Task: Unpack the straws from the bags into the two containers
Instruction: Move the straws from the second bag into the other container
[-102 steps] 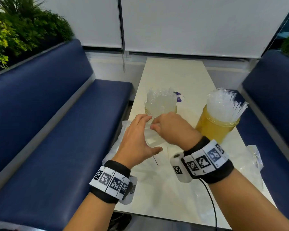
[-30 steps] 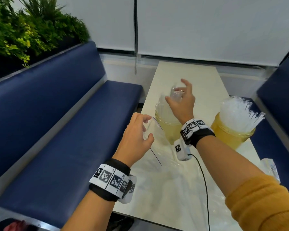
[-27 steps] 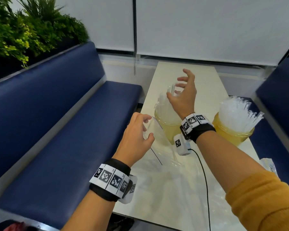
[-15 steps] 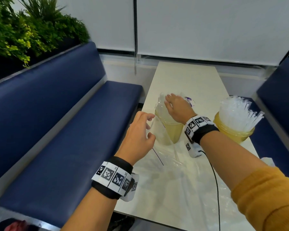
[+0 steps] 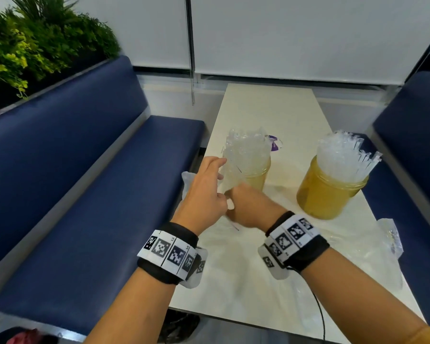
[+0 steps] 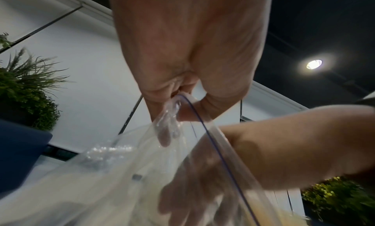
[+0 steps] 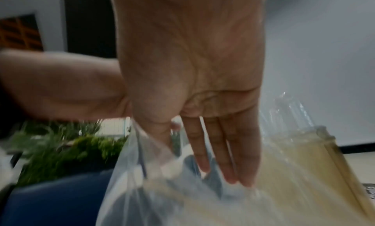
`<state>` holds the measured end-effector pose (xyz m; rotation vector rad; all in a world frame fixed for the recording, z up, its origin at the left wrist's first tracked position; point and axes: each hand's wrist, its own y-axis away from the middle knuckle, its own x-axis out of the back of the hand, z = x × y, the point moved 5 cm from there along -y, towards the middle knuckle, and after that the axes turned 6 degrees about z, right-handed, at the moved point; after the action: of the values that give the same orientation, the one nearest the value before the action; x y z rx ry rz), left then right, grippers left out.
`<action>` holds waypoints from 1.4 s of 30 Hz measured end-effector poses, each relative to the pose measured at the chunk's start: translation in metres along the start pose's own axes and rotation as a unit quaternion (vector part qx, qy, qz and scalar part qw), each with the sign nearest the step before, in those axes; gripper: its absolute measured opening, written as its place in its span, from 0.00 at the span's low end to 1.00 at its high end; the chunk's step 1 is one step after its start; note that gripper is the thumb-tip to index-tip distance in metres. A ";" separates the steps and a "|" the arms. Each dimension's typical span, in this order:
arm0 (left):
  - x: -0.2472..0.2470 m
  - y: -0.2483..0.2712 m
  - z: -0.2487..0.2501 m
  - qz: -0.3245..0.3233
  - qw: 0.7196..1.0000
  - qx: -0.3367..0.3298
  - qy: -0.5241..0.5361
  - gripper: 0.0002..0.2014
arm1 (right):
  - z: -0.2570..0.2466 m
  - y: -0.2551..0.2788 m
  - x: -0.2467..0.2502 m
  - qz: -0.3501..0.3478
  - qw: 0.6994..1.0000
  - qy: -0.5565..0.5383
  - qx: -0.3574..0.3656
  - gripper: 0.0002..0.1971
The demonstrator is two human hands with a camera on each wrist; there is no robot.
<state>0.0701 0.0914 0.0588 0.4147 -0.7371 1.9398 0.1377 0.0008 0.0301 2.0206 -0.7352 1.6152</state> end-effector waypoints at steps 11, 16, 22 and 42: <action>-0.006 0.013 0.001 -0.022 1.000 0.006 0.019 0.38 | 0.006 0.002 -0.054 -0.069 0.985 0.151 -0.044 0.28; -0.003 0.015 0.001 -0.020 1.000 0.005 0.012 0.38 | 0.008 0.008 -0.052 -0.056 0.993 0.091 -0.054 0.26; -0.003 0.019 -0.002 -0.034 0.999 -0.013 -0.016 0.38 | 0.010 0.008 -0.023 -0.031 0.995 0.074 -0.058 0.27; -0.004 0.016 0.003 0.159 0.984 -0.059 -0.060 0.12 | -0.044 0.034 0.134 0.174 0.979 0.104 0.003 0.27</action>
<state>0.0580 0.0814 0.0534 0.3610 -1.0437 2.1679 0.1064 -0.0137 0.1714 1.7609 -1.0482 1.9882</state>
